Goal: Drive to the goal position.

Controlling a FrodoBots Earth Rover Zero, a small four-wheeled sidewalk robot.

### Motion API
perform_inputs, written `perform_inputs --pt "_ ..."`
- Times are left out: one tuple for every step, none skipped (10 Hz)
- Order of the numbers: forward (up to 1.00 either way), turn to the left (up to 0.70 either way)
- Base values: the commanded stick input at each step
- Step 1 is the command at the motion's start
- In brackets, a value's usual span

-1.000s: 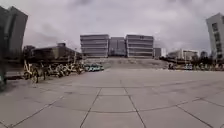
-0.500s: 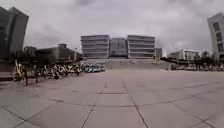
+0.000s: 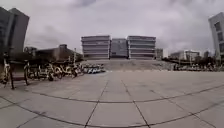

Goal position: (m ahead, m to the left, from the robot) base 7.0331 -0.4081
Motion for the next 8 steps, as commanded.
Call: perform_inputs --pt "1.00 0.00" --pt "1.00 0.00" --pt "1.00 0.00" --pt "1.00 0.00" --pt "1.00 -0.39" --pt "1.00 -0.40" --pt "1.00 -0.40" --pt "1.00 -0.40"
